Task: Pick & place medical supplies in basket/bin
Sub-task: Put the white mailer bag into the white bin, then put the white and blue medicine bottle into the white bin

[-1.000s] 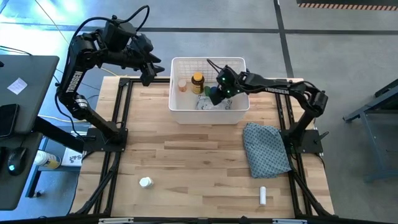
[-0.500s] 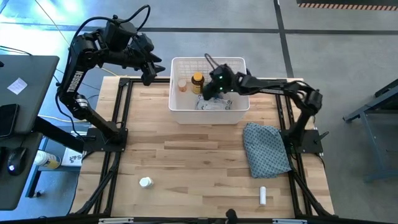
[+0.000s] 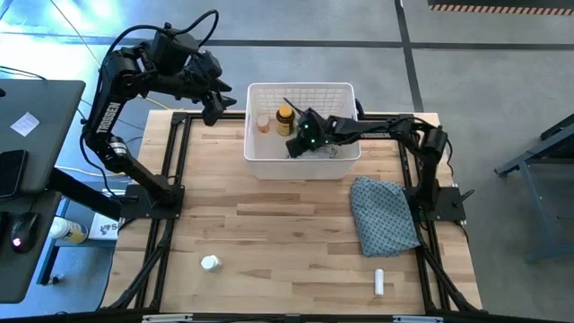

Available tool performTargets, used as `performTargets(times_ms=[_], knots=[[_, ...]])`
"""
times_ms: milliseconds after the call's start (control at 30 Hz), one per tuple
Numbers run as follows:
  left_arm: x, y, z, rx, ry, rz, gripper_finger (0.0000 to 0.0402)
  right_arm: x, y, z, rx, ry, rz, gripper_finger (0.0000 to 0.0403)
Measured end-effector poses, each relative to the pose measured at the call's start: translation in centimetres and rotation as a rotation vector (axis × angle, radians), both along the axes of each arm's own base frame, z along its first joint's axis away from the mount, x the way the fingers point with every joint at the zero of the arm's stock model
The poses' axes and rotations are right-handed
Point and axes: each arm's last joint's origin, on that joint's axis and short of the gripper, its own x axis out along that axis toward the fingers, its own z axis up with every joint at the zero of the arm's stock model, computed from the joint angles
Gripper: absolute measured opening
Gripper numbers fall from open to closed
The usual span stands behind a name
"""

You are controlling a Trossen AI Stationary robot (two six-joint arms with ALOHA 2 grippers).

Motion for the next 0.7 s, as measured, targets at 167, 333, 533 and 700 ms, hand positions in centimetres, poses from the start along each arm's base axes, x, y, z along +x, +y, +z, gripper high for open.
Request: performTargets(times_ms=[167,333,533,700], knots=[[0.0,0.0,0.0,-0.001,0.002,0.000,0.0227,-0.7,0.6,0.0,0.062,0.052,0.038,0.0073],[-0.1,-0.1,-0.2,0.009,0.029,-0.018,0.0227,-0.1,0.4,2.2,-0.012,-0.088,0.044,0.0073],[-0.3,0.0,-0.3,0.064,0.080,-0.004,0.0227,0.0,0.4,6.4,-0.114,-0.309,0.036,0.0073],[-0.3,-0.1,-0.3,0.038,0.070,-0.027,0.0227,-1.0,2.2,10.5,-0.246,-0.380,0.087,0.0073]])
